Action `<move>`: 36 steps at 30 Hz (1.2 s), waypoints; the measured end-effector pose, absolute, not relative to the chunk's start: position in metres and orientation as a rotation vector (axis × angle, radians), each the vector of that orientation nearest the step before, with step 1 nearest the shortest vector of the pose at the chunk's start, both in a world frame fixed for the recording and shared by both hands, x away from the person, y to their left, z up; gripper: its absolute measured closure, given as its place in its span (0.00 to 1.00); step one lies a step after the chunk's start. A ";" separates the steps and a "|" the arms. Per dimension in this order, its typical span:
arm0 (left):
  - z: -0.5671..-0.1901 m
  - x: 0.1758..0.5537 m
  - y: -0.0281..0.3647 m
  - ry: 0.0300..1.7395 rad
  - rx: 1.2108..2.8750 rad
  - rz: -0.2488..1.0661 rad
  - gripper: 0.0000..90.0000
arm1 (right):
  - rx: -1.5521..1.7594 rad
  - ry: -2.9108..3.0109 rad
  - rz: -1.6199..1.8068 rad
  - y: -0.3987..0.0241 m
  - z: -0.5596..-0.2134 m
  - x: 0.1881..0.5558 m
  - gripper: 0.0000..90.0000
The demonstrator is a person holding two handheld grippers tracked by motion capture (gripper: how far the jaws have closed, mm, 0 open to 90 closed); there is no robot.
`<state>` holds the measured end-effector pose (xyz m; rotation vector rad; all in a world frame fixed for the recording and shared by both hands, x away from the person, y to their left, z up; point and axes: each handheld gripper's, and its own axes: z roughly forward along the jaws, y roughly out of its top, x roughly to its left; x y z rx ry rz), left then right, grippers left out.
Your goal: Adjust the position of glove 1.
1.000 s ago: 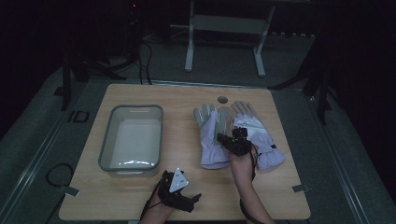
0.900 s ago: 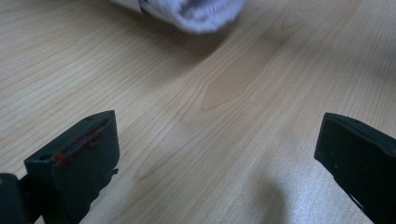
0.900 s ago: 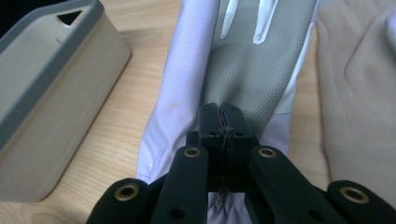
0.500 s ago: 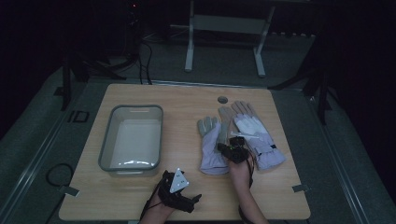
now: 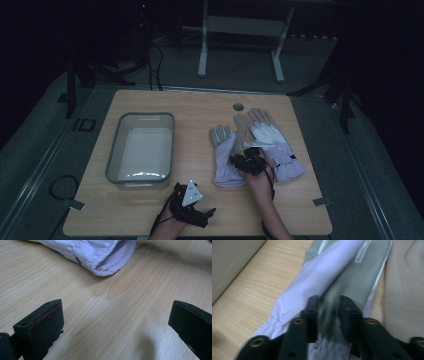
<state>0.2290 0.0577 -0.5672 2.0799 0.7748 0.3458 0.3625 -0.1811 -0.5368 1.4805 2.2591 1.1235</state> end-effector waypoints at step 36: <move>-0.567 0.230 0.057 0.788 2.081 0.341 0.00 | 1.231 2.355 0.887 -0.320 -0.476 0.389 0.61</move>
